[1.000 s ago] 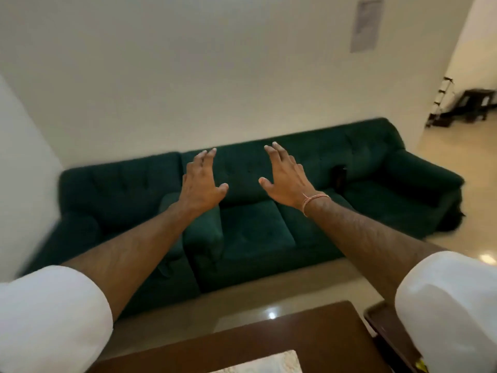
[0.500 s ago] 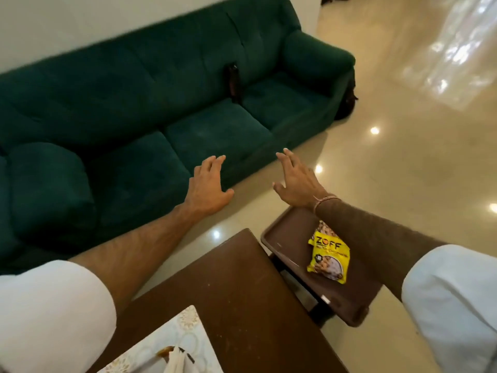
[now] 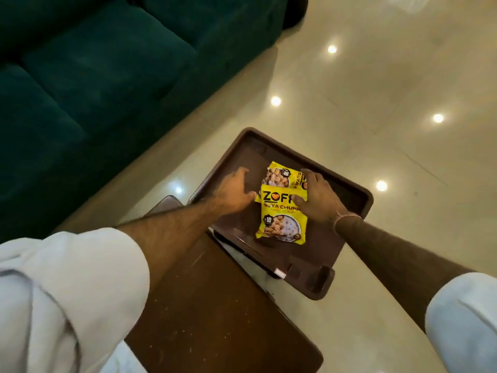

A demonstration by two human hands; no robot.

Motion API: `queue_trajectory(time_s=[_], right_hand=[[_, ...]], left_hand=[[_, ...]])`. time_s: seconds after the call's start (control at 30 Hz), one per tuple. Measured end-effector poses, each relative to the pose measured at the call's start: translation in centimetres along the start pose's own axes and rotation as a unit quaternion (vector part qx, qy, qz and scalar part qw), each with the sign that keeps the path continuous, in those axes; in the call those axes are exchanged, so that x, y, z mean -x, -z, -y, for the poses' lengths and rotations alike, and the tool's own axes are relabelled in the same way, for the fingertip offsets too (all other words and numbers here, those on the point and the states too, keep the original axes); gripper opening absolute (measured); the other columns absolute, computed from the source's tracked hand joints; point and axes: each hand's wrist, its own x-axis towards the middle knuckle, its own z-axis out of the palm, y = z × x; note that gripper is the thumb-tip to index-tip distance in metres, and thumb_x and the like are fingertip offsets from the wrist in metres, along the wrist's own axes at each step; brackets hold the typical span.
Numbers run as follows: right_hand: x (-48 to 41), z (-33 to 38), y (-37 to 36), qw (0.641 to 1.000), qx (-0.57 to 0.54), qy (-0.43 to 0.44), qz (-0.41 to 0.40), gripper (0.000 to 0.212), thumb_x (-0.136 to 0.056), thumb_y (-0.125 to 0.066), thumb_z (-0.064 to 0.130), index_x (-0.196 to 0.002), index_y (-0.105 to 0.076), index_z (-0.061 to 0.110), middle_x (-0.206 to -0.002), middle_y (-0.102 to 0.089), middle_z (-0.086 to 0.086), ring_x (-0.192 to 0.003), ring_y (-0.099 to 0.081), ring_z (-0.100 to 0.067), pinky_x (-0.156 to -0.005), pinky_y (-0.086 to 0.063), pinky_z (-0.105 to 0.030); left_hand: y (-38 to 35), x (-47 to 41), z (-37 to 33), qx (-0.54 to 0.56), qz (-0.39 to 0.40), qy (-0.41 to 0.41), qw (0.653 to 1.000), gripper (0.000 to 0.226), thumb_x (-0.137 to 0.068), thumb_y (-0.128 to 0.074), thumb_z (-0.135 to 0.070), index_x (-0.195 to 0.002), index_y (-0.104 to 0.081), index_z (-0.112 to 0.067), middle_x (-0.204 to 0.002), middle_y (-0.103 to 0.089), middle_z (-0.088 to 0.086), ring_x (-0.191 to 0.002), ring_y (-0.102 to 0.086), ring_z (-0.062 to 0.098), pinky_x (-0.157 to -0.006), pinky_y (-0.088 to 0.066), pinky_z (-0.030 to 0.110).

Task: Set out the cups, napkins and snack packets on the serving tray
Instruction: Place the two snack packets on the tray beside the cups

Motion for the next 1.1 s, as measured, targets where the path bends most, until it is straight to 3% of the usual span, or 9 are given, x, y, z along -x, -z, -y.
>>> queue_trajectory(time_s=[0.17, 0.3, 0.37, 0.53, 0.63, 0.77, 0.87, 0.97, 1.1], right_hand=[[1.0, -3.2, -4.1, 0.992, -0.087, -0.062, -0.067, 0.076, -0.084, -0.073, 0.046, -0.141, -0.04, 0.008, -0.132, -0.044, -0.016, -0.118, -0.055, -0.04, -0.103, -0.046, -0.047], [2.0, -3.3, -6.3, 0.97, -0.18, -0.125, -0.103, 0.075, -0.081, -0.069, 0.061, -0.13, -0.036, 0.015, -0.106, -0.066, -0.011, -0.097, -0.066, -0.033, -0.081, -0.054, -0.043], [2.4, -3.1, -7.1, 0.96, -0.209, -0.146, -0.114, 0.071, -0.08, -0.072, 0.06, -0.126, -0.037, 0.018, -0.091, -0.067, -0.004, -0.087, -0.065, -0.028, -0.074, -0.053, -0.039], [2.6, -3.3, -8.2, 0.933, -0.296, -0.18, -0.098, 0.034, -0.081, -0.08, 0.041, -0.101, -0.062, 0.019, -0.093, -0.071, 0.002, -0.083, -0.068, -0.016, -0.07, -0.053, -0.029], [3.1, -4.2, -8.3, 0.895, -0.401, -0.173, -0.092, 0.017, -0.086, -0.078, 0.033, -0.085, -0.068, 0.019, -0.087, -0.076, 0.0, -0.078, -0.071, -0.015, -0.072, -0.059, -0.032], [4.2, -5.0, -7.4, 0.799, -0.581, -0.14, -0.058, 0.012, -0.089, -0.074, 0.02, -0.083, -0.065, 0.017, -0.095, -0.077, -0.008, -0.083, -0.072, -0.018, -0.079, -0.057, -0.039], [4.4, -4.6, -6.3, 0.761, -0.634, -0.132, -0.051, 0.013, -0.088, -0.072, 0.018, -0.084, -0.06, 0.014, -0.097, -0.073, -0.017, -0.091, -0.068, -0.03, -0.091, -0.056, -0.049], [4.1, -3.1, -5.0, 0.752, -0.646, -0.113, -0.058, 0.013, -0.092, -0.067, 0.014, -0.083, -0.057, 0.015, -0.09, -0.074, -0.011, -0.082, -0.07, -0.024, -0.091, -0.054, -0.048], [3.6, 1.5, -4.1, 0.762, -0.64, -0.089, -0.04, 0.009, -0.095, -0.064, 0.016, -0.088, -0.058, 0.014, -0.106, -0.071, -0.019, -0.099, -0.067, -0.035, -0.096, -0.054, -0.056]], left_hand=[[-4.3, -5.1, -2.2, -0.05, -0.036, -0.099, 0.993, 0.056, -0.093, -0.061, -0.038, -0.141, -0.047, -0.014, -0.14, -0.051, 0.012, -0.129, -0.045, 0.033, -0.109, -0.036, 0.043], [-5.2, -7.7, -4.5, -0.066, -0.066, -0.188, 0.978, 0.059, -0.088, -0.063, -0.037, -0.142, -0.049, -0.018, -0.142, -0.049, 0.008, -0.128, -0.044, 0.031, -0.108, -0.039, 0.045], [-4.8, -8.8, -5.7, -0.143, -0.022, -0.223, 0.964, 0.061, -0.082, -0.065, -0.037, -0.14, -0.051, -0.024, -0.137, -0.053, 0.005, -0.128, -0.042, 0.029, -0.106, -0.038, 0.046], [-3.4, -10.7, -8.8, -0.29, 0.146, -0.206, 0.923, 0.065, -0.07, -0.082, -0.046, -0.125, -0.06, -0.021, -0.114, -0.06, 0.004, -0.113, -0.055, 0.024, -0.091, -0.045, 0.041], [-3.2, -10.7, -8.6, -0.245, 0.182, -0.157, 0.939, 0.042, -0.069, -0.086, -0.036, -0.098, -0.068, -0.012, -0.085, -0.07, 0.001, -0.086, -0.07, 0.023, -0.068, -0.053, 0.031], [-2.3, -9.5, -6.6, -0.141, 0.139, -0.117, 0.973, 0.03, -0.071, -0.083, -0.04, -0.078, -0.06, -0.022, -0.073, -0.064, -0.008, -0.074, -0.066, 0.016, -0.052, -0.04, 0.023], [-1.2, -8.1, -4.7, -0.103, 0.097, -0.08, 0.987, 0.032, -0.07, -0.081, -0.045, -0.076, -0.06, -0.022, -0.076, -0.067, -0.007, -0.072, -0.065, 0.013, -0.051, -0.039, 0.024], [0.1, -6.2, -2.2, -0.003, 0.032, -0.034, 0.999, 0.034, -0.07, -0.081, -0.048, -0.078, -0.064, -0.02, -0.074, -0.069, -0.009, -0.072, -0.067, 0.009, -0.053, -0.042, 0.023], [3.0, -2.5, 2.5, 0.237, -0.033, 0.055, 0.969, 0.04, -0.064, -0.086, -0.043, -0.092, -0.072, -0.018, -0.085, -0.078, -0.004, -0.08, -0.075, 0.016, -0.077, -0.06, 0.037]])
